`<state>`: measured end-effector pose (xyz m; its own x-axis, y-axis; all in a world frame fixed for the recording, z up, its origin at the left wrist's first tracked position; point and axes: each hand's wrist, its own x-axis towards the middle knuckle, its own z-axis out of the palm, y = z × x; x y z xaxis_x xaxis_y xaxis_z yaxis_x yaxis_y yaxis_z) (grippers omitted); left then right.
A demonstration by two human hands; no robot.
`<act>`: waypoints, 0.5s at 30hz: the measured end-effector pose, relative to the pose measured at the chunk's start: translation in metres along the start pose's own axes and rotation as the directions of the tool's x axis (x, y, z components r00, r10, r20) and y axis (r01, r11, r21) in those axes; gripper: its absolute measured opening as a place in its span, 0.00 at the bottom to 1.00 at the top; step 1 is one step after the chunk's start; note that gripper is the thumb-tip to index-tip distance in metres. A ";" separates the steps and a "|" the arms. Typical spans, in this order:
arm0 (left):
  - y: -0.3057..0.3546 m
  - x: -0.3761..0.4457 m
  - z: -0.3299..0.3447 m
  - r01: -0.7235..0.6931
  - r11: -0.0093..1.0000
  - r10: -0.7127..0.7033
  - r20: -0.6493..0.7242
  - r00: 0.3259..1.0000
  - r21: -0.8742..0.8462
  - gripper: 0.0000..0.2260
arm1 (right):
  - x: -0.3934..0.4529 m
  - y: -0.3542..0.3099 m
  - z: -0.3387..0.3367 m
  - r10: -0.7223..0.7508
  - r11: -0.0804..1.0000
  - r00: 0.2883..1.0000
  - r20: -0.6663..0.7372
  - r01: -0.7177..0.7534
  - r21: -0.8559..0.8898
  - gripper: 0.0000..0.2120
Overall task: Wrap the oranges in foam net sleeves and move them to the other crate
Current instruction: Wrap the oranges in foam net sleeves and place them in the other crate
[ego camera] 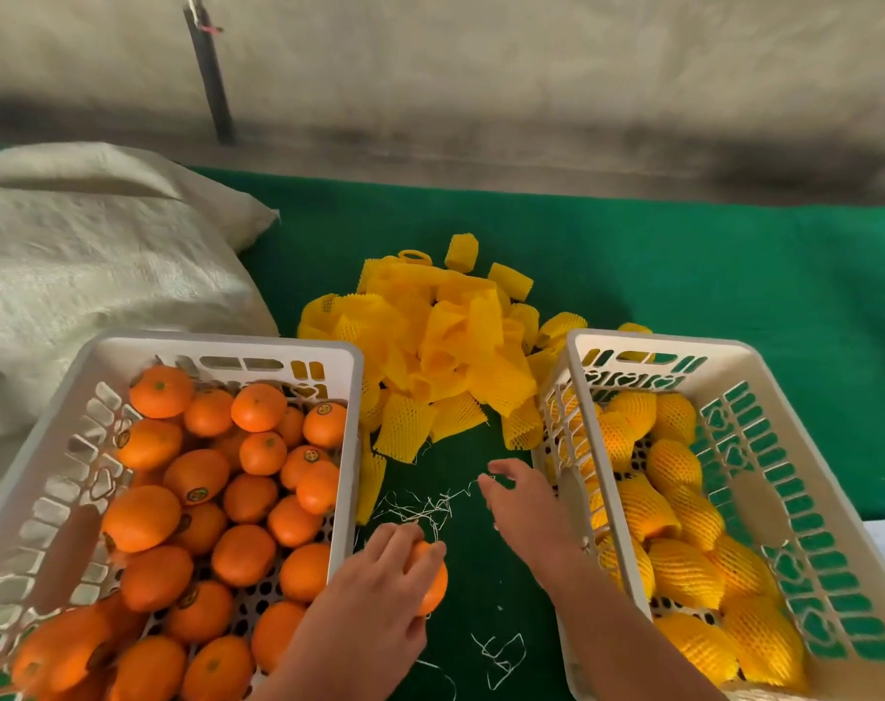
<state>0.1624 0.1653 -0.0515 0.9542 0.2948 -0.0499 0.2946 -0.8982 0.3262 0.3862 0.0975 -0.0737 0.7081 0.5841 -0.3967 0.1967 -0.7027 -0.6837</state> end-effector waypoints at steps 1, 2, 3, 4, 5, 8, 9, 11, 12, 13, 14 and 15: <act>-0.001 0.002 0.000 -0.014 1.000 0.014 0.012 1.000 0.004 0.34 | 0.019 0.001 0.004 0.090 0.992 0.995 0.036 -0.093 0.085 0.17; -0.002 0.004 0.000 -0.030 1.000 0.030 0.030 0.999 0.004 0.35 | 0.037 0.003 0.008 0.161 0.973 0.986 0.049 -0.167 0.161 0.19; -0.003 0.006 -0.001 -0.045 0.999 0.046 0.049 0.998 -0.008 0.35 | 0.053 0.004 0.011 0.214 0.949 0.976 0.051 -0.220 0.225 0.21; -0.004 0.007 0.000 -0.052 0.999 0.053 0.059 0.997 -0.016 0.35 | 0.068 0.006 0.013 0.252 0.925 0.966 0.053 -0.257 0.279 0.22; -0.004 0.008 0.000 -0.062 0.998 0.063 0.061 0.996 -0.013 0.35 | 0.079 0.007 0.014 0.274 0.907 0.960 0.054 -0.277 0.318 0.24; -0.008 0.011 0.001 -0.067 0.998 0.067 0.075 0.995 -0.003 0.35 | 0.106 0.009 0.019 0.299 0.867 0.952 0.069 -0.301 0.396 0.29; -0.008 0.013 0.001 -0.064 0.998 0.064 0.073 0.995 -0.003 0.35 | 0.111 0.009 0.019 0.304 0.846 0.950 0.074 -0.305 0.437 0.29; -0.008 0.015 0.001 -0.064 0.998 0.065 0.062 0.996 -0.005 0.35 | 0.113 0.009 0.020 0.294 0.820 0.954 0.064 -0.286 0.496 0.29; -0.008 0.015 0.001 -0.066 0.998 0.066 0.058 0.996 -0.006 0.35 | 0.111 0.009 0.020 0.276 0.830 0.960 0.038 -0.258 0.495 0.28; -0.008 0.015 0.000 -0.061 0.998 0.062 0.065 0.996 -0.016 0.35 | 0.107 0.009 0.021 0.255 0.852 0.967 0.000 -0.225 0.472 0.27; -0.008 0.015 0.000 -0.057 0.998 0.059 0.069 0.996 -0.023 0.36 | 0.101 0.009 0.021 0.233 0.883 0.971 -0.055 -0.187 0.430 0.25; -0.008 0.015 0.001 -0.054 0.998 0.056 0.066 0.996 -0.028 0.36 | 0.094 0.008 0.021 0.213 0.915 0.970 -0.121 -0.154 0.372 0.23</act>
<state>0.1740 0.1764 -0.0554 0.9705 0.2218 -0.0941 0.2408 -0.9034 0.3549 0.4400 0.1551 -0.1290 0.8107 0.3677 -0.4556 -0.1816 -0.5819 -0.7927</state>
